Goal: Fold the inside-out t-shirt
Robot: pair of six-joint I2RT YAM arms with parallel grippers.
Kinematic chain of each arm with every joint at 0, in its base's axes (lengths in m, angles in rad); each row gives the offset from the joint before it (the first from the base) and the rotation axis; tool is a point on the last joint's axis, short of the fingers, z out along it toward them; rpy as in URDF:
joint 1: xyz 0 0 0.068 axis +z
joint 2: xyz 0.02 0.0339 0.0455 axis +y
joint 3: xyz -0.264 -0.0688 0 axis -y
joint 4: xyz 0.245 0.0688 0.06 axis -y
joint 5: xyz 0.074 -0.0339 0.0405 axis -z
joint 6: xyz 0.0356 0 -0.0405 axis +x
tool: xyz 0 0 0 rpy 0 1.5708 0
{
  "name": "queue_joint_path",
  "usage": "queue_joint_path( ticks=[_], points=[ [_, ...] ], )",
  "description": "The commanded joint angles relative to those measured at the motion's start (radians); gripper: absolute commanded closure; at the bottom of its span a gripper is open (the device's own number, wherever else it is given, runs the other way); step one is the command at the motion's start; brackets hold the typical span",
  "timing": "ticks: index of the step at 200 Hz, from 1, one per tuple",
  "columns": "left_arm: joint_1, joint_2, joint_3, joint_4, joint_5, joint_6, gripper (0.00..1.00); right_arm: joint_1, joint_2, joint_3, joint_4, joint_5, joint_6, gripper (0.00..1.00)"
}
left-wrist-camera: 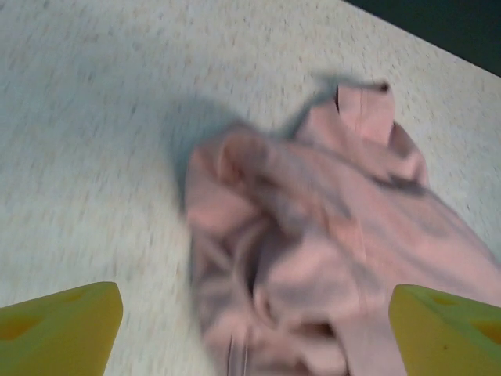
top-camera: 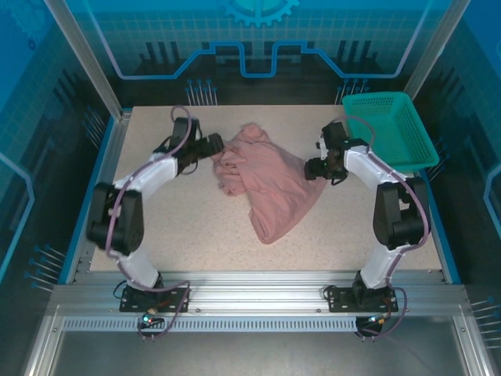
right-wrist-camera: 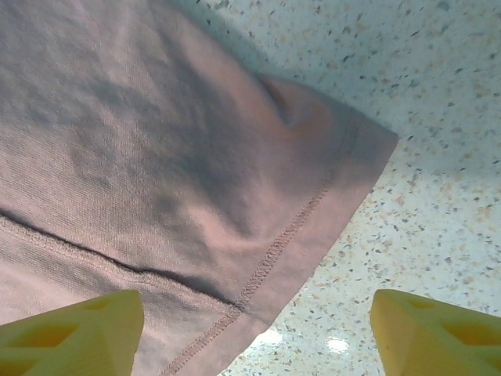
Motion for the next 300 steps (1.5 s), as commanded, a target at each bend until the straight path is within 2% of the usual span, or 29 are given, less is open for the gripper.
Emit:
queue_joint_path(
  ticks=[1,28,81,97,121,142,174,208,233,242,262,282,300],
  points=[
    [-0.068,-0.158,-0.139,0.084,0.04,-0.054,0.09,0.032,0.06,-0.003,-0.036,-0.052,-0.02,0.27],
    [-0.108,-0.216,-0.236,0.056,0.043,-0.068,0.1,0.084,0.102,-0.035,-0.044,-0.035,-0.022,0.33],
    [-0.137,-0.263,-0.296,0.034,0.061,-0.061,0.1,0.049,0.203,0.023,-0.087,0.021,-0.054,0.49],
    [-0.142,-0.267,-0.306,0.037,0.062,-0.061,0.1,0.049,0.209,0.018,-0.09,0.024,-0.057,0.58],
    [-0.163,-0.276,-0.319,0.023,0.068,-0.062,0.1,0.049,0.194,0.004,-0.092,0.002,-0.058,0.79],
    [-0.205,-0.302,-0.352,0.01,0.082,-0.056,0.1,0.05,0.132,-0.024,-0.085,-0.019,-0.052,0.86],
    [-0.311,-0.347,-0.465,0.093,0.152,-0.053,0.1,0.045,-0.009,-0.057,-0.072,-0.135,-0.02,0.89],
    [-0.393,-0.364,-0.578,0.262,0.241,0.002,0.11,0.002,-0.225,-0.081,0.067,-0.542,0.128,0.94],
    [-0.397,-0.42,-0.602,0.321,0.236,0.019,0.11,0.011,-0.381,-0.032,0.247,-0.74,0.326,0.95],
    [-0.397,-0.449,-0.604,0.339,0.243,0.028,0.11,0.032,-0.422,0.009,0.292,-0.743,0.38,0.96],
    [-0.397,-0.49,-0.602,0.389,0.273,0.04,0.1,0.097,-0.461,0.133,0.268,-0.65,0.403,0.95],
    [-0.409,-0.513,-0.604,0.433,0.298,0.04,0.1,0.155,-0.451,0.208,0.268,-0.586,0.436,0.95],
    [-0.45,-0.516,-0.596,0.452,0.275,0.054,0.1,0.217,-0.419,0.27,0.276,-0.559,0.452,0.95]
  ],
)
